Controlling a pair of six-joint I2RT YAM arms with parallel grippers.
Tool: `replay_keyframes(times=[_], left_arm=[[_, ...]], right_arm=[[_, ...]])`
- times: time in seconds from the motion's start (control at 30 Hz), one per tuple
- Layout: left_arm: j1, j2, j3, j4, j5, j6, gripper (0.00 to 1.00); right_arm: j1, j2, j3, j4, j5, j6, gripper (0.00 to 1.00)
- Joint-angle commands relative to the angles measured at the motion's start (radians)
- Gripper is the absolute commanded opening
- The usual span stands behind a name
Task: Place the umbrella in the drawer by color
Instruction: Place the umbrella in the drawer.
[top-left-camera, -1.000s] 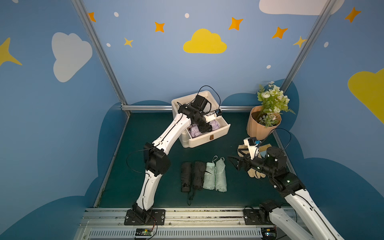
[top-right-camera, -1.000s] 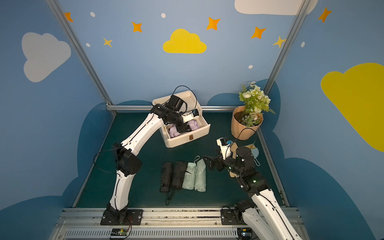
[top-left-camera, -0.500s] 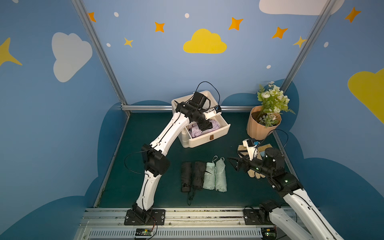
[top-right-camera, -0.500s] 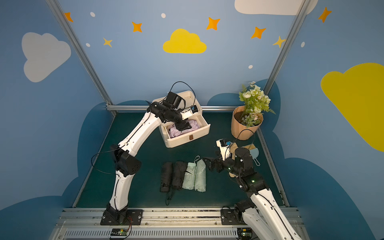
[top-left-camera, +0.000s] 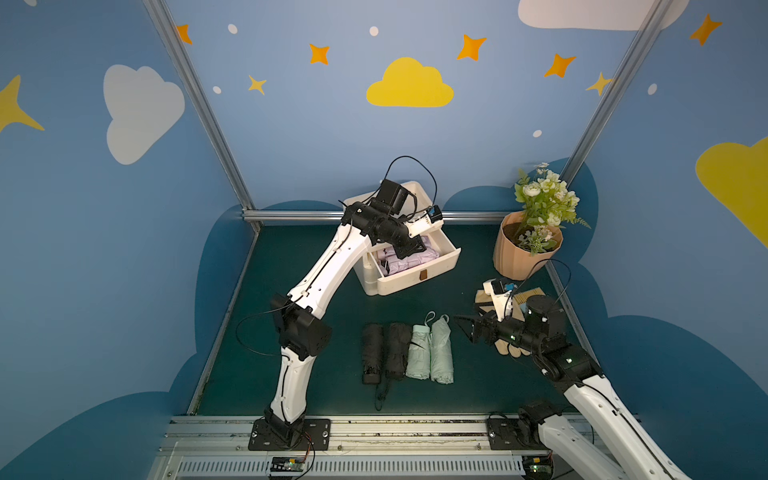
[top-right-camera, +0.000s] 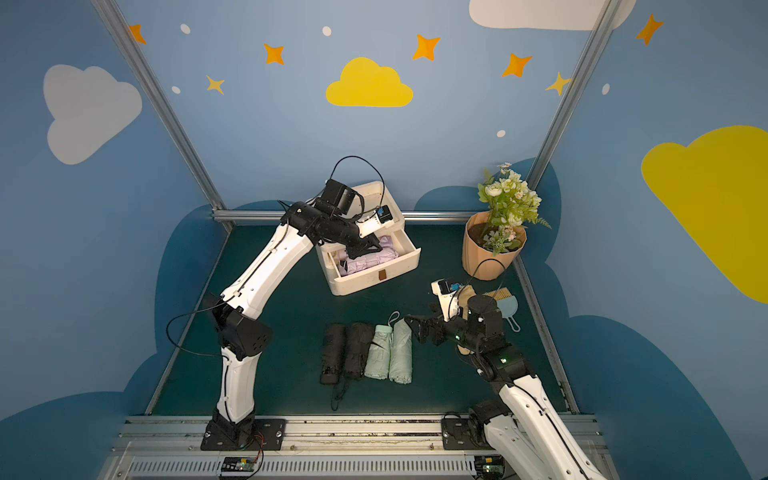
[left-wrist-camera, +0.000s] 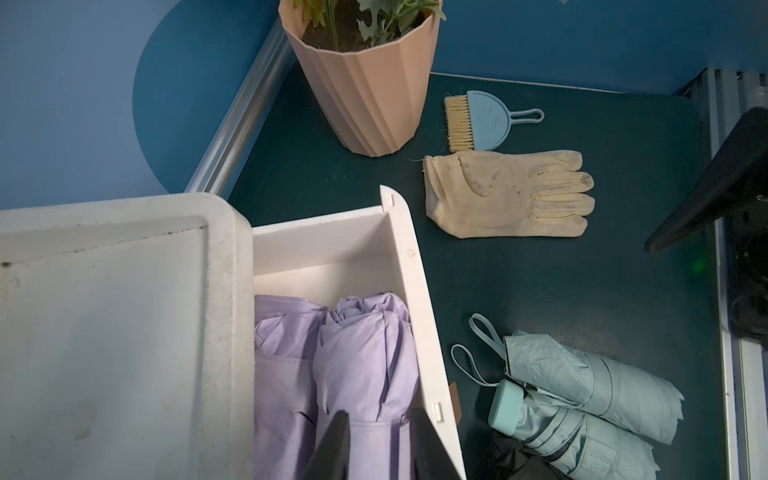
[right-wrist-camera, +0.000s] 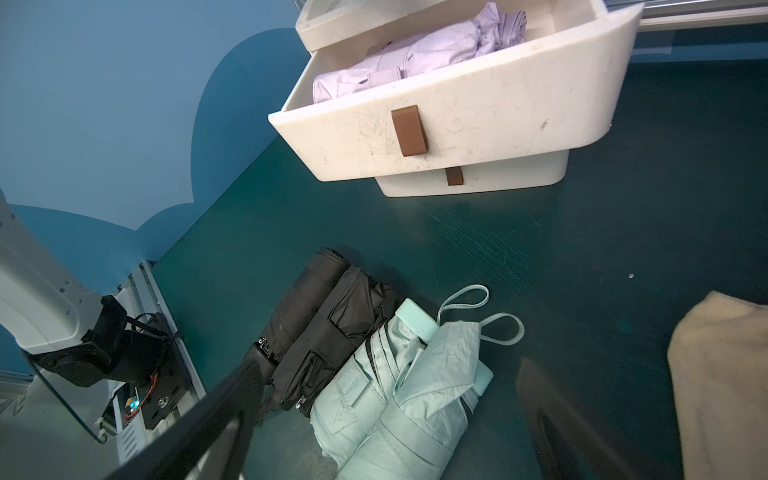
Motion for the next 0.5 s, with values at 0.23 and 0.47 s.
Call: replay_keyframes(times=[0.23,0.47], left_arm=[[0.011,0.038,-0.05,-0.008,-0.032,-0.01,0.25],[0.011,0.049,-0.038,-0.016,-0.03,-0.025,0.23]], right_arm=[[-0.009,0.005,0.0,0.029,-0.005,0.001,0.98],[-0.012,0.025,0.004,0.042,-0.001,0.017,0.98]])
